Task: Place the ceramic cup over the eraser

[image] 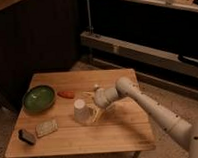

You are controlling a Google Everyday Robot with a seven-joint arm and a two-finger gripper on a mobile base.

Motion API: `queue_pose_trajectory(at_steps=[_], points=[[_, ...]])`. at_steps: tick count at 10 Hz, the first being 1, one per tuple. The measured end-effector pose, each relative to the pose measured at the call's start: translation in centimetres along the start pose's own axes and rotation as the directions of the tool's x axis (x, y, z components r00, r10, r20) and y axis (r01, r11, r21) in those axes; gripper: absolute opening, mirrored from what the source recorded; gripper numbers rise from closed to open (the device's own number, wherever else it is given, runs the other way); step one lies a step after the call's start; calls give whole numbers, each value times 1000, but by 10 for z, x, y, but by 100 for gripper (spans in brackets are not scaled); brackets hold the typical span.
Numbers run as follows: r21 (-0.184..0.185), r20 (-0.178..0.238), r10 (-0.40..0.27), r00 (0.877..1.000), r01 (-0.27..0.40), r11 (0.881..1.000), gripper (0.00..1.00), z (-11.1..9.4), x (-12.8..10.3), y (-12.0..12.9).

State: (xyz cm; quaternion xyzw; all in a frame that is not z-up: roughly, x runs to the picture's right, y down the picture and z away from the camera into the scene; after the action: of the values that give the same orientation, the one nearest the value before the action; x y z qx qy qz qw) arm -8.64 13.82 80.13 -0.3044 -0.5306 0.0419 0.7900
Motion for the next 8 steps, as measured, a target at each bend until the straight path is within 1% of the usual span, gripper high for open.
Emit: queue_pose_trajectory(at_steps=[4, 6, 8], points=[[-14, -21, 11, 1000, -11, 1000, 98, 10, 11, -22], [-25, -18, 18, 1000, -18, 1000, 98, 16, 14, -29], [-44, -13, 34, 999, -34, 998, 98, 22, 16, -31]])
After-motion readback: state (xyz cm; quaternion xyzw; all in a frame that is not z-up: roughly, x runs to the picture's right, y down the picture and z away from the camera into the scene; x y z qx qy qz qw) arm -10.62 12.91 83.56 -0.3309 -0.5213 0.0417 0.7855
